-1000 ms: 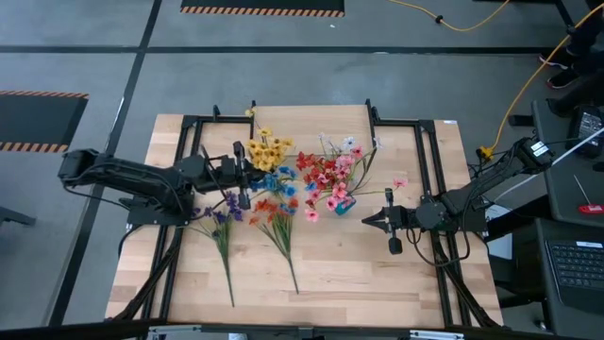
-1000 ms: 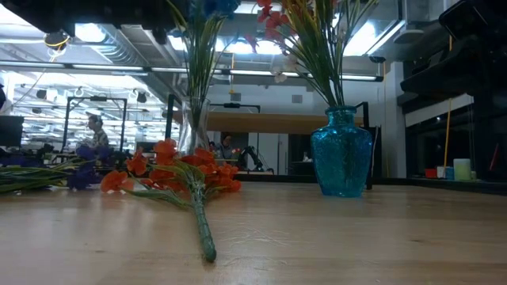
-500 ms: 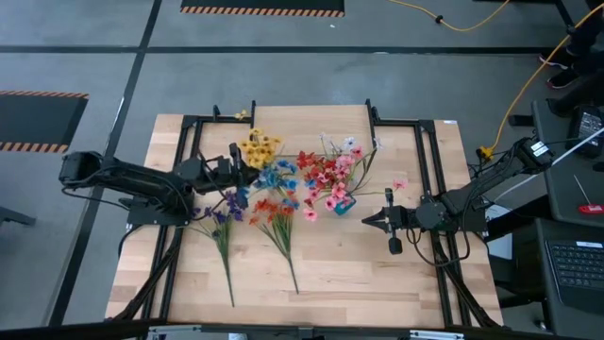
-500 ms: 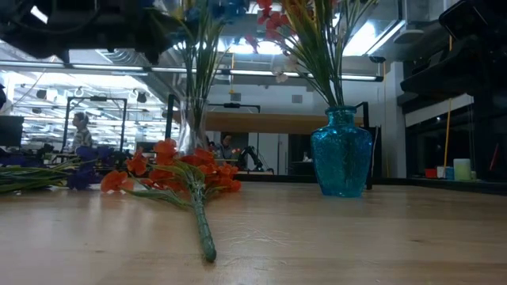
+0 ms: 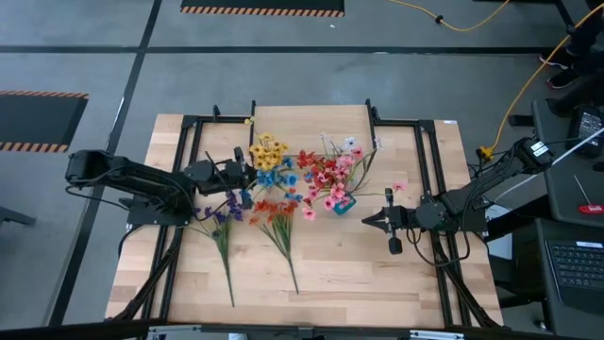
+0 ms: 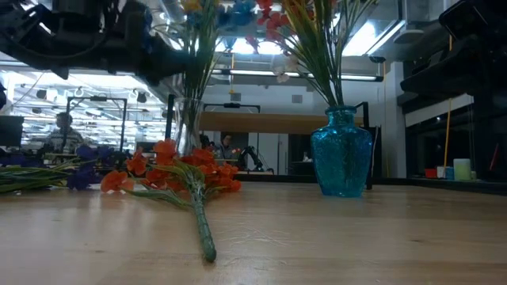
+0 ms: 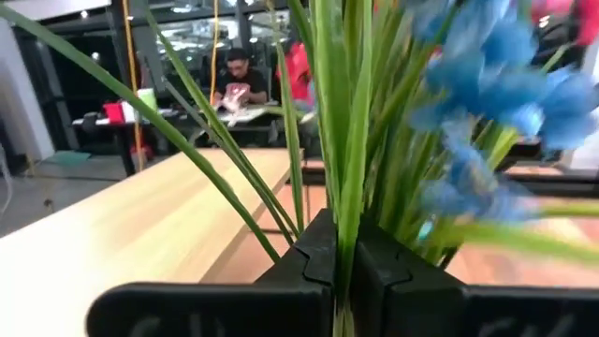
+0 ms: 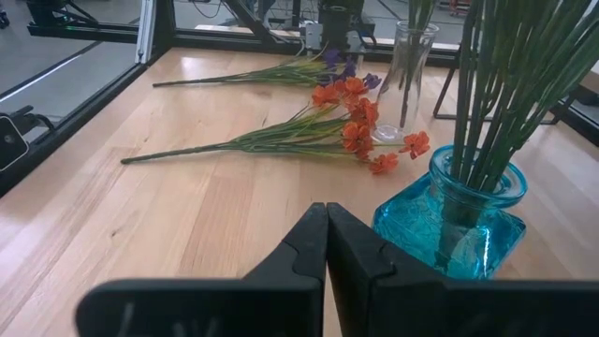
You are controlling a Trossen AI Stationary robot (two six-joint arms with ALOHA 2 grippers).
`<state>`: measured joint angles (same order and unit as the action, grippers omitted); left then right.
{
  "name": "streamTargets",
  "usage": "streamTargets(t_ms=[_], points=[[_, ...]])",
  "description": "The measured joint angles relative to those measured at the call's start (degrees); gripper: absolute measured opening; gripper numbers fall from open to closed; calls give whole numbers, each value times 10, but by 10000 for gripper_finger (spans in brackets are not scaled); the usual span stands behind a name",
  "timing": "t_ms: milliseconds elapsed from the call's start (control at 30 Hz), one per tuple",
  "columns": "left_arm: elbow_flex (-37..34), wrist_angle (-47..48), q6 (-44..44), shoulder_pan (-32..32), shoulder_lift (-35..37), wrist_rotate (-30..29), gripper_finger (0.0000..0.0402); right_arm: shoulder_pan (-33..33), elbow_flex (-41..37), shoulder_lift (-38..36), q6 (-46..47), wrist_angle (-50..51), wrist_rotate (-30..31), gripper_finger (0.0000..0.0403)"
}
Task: Pick and place flowers into a vace then onto a shelf
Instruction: Put the yellow flowers into the transparent vase
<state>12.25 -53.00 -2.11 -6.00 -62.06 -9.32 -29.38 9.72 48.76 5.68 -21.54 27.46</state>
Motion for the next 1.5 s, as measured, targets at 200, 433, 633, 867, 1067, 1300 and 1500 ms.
streamTargets(t_ms=[200,433,633,867,1067,1300,1500], points=[[0,-30,13,-23,-44,12,6,0,0,0,0,1,0,14],[0,-39,24,-28,-59,19,16,0,0,0,0,1,0,14],[0,-36,23,-23,-55,14,28,0,0,0,3,2,0,14],[0,1,29,-23,-55,5,64,0,0,0,29,15,0,14],[0,6,44,-23,-55,4,108,0,0,0,45,25,0,14],[0,7,44,-22,-55,2,153,0,0,0,45,26,0,14],[0,67,44,-21,-17,11,168,0,0,0,45,26,0,14]])
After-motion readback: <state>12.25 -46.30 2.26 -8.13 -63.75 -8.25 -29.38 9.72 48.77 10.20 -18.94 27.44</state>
